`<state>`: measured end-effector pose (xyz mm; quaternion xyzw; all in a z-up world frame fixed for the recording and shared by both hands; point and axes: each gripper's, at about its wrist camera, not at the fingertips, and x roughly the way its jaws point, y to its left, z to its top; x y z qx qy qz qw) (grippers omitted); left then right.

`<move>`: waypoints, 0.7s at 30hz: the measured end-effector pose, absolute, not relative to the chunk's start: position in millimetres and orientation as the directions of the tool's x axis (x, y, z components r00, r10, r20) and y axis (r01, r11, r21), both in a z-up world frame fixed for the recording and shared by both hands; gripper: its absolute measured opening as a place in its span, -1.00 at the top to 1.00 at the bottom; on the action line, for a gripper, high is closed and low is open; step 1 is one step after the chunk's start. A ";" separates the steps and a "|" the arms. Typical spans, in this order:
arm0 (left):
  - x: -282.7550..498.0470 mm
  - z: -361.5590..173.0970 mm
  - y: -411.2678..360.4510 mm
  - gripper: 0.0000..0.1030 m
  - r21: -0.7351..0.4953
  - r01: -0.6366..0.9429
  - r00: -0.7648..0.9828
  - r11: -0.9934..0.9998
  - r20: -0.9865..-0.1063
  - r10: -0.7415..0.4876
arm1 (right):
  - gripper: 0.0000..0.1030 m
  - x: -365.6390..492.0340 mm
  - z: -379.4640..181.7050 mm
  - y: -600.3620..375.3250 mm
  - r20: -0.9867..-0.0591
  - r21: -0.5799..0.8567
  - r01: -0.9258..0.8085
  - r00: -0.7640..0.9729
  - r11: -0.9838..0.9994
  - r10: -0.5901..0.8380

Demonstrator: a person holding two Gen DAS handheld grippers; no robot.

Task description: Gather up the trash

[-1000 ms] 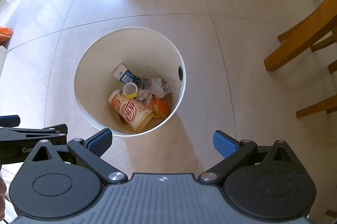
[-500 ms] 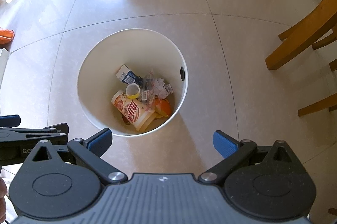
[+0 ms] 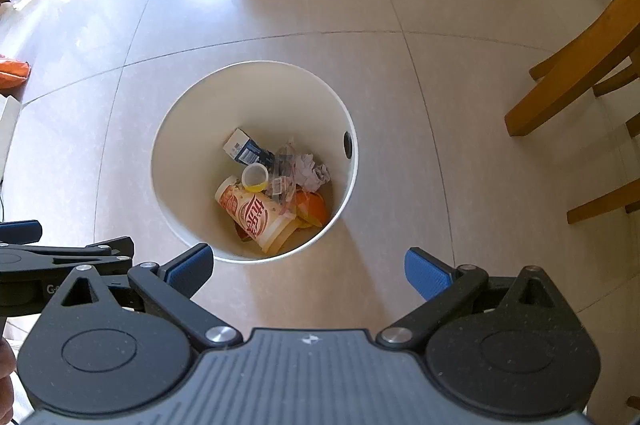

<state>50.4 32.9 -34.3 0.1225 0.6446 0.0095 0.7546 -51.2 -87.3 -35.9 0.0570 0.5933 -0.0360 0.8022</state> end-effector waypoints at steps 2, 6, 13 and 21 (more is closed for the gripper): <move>50.2 -34.0 32.9 -0.88 0.198 0.144 0.168 0.970 -0.970 0.173 | -1.00 -51.6 -35.0 -87.4 -0.956 0.049 0.124 0.294 0.991 0.010; 50.4 -33.0 33.3 -0.88 0.198 0.149 0.169 0.969 -0.970 0.172 | -1.00 -52.0 -33.6 -88.0 -0.955 0.051 0.125 0.296 0.991 0.012; 50.6 -31.6 31.7 -0.88 0.199 0.149 0.170 0.969 -0.970 0.173 | -1.00 -51.8 -32.6 -88.4 -0.955 0.056 0.126 0.298 0.990 0.016; 50.4 -31.5 29.5 -0.88 0.201 0.142 0.172 0.969 -0.969 0.176 | -1.00 -51.9 -31.1 -89.1 -0.954 0.058 0.128 0.298 0.990 0.018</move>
